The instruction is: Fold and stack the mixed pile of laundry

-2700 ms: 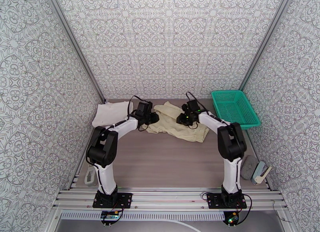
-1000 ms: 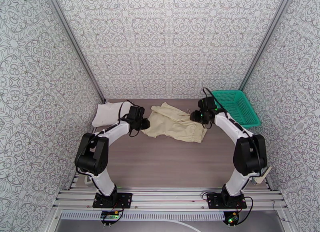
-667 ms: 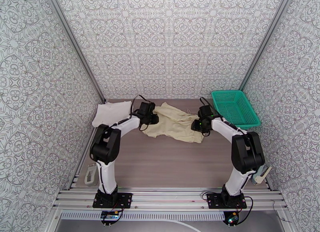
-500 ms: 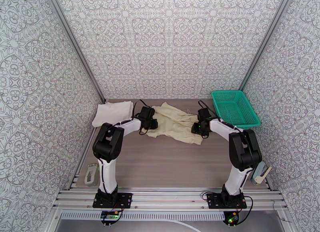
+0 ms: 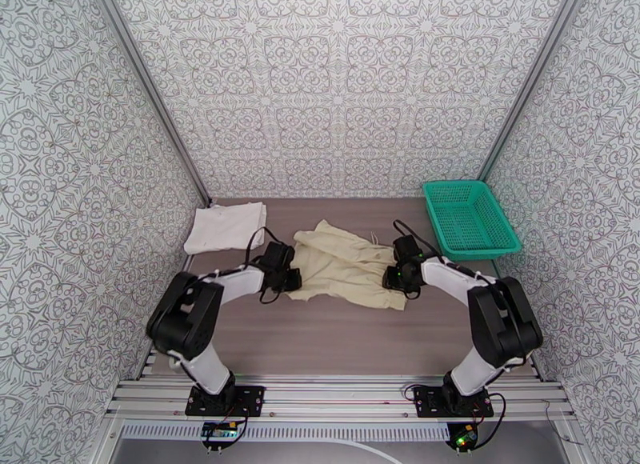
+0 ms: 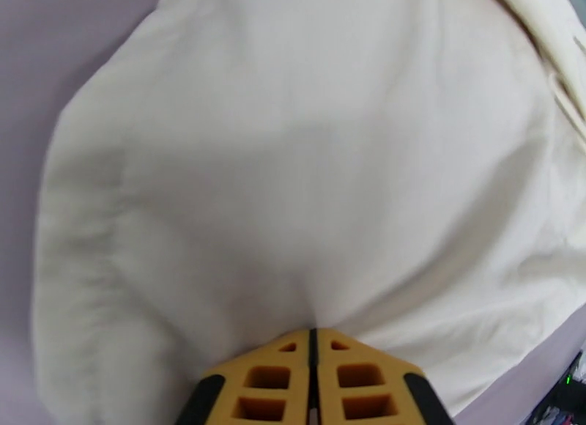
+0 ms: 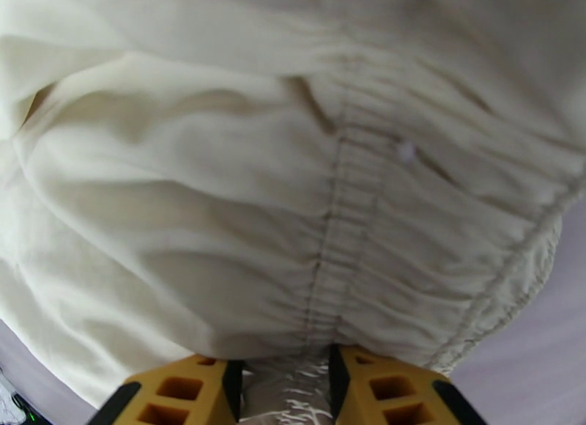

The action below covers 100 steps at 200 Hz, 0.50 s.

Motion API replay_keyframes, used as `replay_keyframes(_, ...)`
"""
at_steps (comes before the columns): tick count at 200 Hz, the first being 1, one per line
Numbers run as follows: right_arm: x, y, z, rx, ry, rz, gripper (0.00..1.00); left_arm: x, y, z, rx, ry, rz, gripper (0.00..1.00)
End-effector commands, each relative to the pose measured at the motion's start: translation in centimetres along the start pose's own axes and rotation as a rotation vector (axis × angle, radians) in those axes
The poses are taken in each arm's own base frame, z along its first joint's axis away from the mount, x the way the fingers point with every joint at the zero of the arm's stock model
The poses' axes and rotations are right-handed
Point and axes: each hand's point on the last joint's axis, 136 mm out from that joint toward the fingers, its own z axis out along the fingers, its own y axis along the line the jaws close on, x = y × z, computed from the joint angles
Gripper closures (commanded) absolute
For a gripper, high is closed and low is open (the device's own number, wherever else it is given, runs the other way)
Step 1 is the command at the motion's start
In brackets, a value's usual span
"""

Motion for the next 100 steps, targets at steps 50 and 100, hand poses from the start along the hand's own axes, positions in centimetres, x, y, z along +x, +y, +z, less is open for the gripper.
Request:
replay_keyframes(50,-1.9,1.4,-4.8,-0.015,-0.049,-0.016,0.59,-5.0,-4.5,-5.2,0.042,-0.115,0.046,0.82)
replay_keyframes(100,-4.9,3.1,-4.7,-0.053,-0.092,-0.018,0.59,-9.3,-6.0,-1.8,-0.007,-0.122,-0.021,0.7)
